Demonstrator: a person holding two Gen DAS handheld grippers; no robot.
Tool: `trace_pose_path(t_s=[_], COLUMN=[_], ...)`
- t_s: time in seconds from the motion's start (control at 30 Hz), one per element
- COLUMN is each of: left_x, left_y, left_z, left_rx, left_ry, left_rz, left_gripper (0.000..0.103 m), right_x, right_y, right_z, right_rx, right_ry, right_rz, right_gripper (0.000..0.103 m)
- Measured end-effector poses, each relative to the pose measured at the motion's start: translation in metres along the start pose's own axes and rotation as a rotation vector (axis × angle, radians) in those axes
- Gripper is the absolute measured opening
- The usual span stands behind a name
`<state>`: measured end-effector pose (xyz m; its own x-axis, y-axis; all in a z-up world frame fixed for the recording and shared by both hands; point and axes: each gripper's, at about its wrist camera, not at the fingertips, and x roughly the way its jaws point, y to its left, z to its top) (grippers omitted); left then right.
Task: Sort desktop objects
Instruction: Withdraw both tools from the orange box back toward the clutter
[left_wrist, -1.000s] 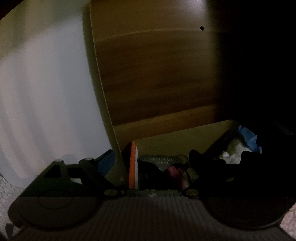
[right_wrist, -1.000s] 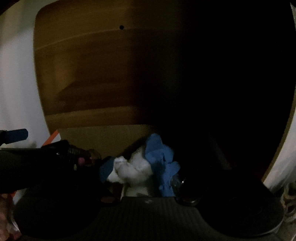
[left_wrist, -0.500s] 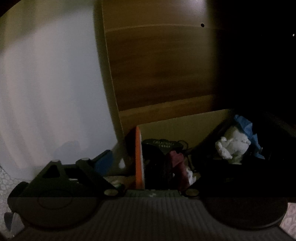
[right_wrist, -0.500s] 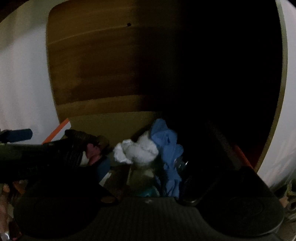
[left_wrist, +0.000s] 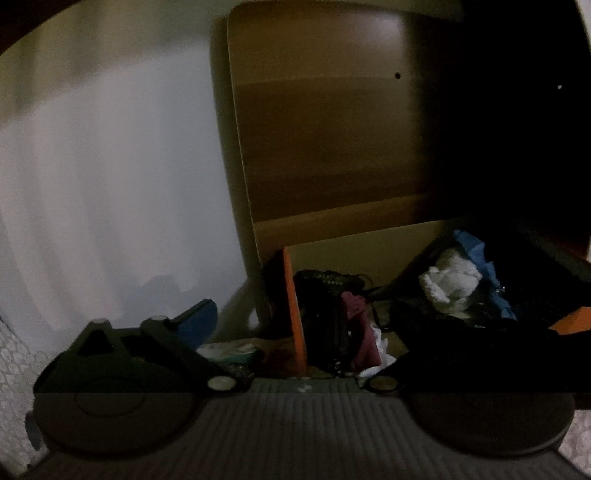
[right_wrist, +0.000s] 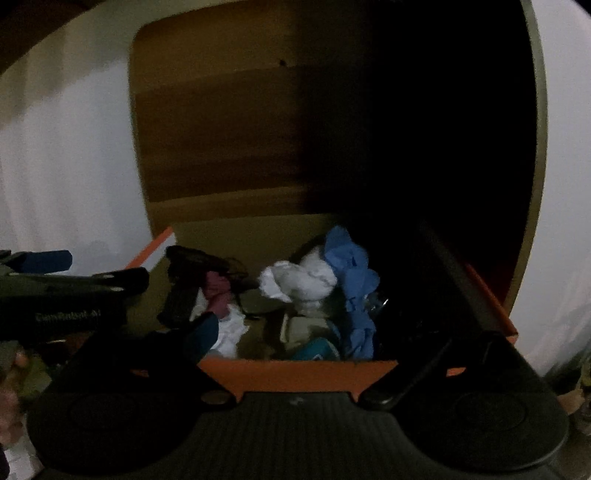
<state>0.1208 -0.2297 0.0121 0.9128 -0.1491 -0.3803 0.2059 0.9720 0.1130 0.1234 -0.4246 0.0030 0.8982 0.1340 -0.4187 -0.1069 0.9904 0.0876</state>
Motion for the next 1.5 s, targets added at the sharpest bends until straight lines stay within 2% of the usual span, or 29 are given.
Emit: trace_pose_path(t_s=[0.8, 0.97, 1.27, 1.5], left_x=[-0.067, -0.078, -0.102, -0.119], left_y=[0.007, 0.019, 0.046, 0.073], left_z=[-0.027, -0.033, -0.047, -0.063], left_rx=[0.011, -0.015, -0.047, -0.051], left_ry=[-0.033, -0.026, -0.03, -0.033], left_rz=[-0.059, -0.074, -0.069, -0.027], left_gripper=[0.103, 0.103, 0.103, 0.103], right_x=[-0.068, -0.082, -0.098, -0.1], right_y=[0.03, 0.043, 0.074, 0.106], right_z=[-0.03, -0.034, -0.047, -0.056], right_rx=[0.033, 0.007, -0.028, -0.071], right_ry=[-0.025, -0.043, -0.054, -0.048], right_rz=[0.107, 0.11, 0.167, 0.224], right_gripper=[0.095, 0.1, 0.103, 0.103])
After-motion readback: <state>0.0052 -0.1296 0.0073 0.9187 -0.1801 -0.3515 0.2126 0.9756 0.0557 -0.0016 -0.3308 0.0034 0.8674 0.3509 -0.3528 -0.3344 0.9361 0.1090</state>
